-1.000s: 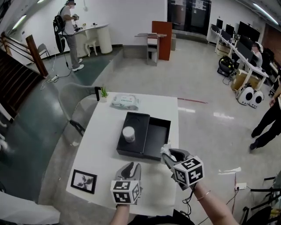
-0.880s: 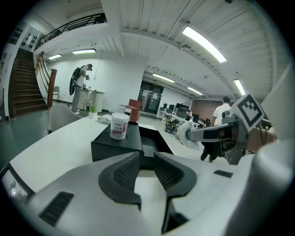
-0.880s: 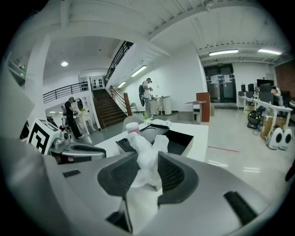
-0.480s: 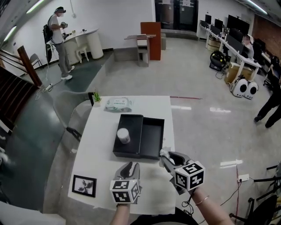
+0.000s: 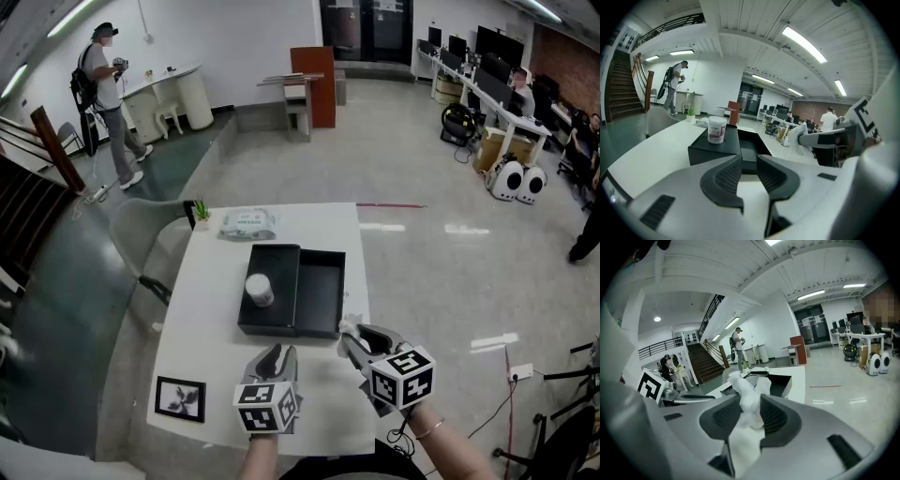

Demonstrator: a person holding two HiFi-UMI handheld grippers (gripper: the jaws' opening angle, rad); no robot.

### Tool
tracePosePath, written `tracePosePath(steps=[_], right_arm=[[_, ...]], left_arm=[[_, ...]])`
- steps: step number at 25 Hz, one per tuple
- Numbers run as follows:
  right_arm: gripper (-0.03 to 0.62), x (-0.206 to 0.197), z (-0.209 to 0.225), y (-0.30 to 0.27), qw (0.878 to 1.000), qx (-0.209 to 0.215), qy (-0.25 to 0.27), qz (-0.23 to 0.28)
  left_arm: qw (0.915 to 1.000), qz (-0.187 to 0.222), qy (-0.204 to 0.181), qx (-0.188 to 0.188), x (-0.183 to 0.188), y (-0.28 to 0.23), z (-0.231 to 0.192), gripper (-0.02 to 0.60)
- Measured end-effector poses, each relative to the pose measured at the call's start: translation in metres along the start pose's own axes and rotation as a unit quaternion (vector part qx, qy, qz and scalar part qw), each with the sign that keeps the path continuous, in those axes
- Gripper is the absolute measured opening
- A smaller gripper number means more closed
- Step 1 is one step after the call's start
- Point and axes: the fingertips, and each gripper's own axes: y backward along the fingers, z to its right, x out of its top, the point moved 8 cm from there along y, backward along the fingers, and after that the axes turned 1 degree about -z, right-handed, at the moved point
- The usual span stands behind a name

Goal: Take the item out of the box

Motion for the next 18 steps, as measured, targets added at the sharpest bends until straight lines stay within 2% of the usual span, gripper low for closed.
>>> tracePosePath(steps=[18], right_arm=[[0.121, -0.01, -0.001, 0.009, 1.0, -0.002, -0.005, 0.011]], left_arm=[[1.0, -0.001, -0.001, 0.001, -0.005, 0.002, 0.009, 0.086]])
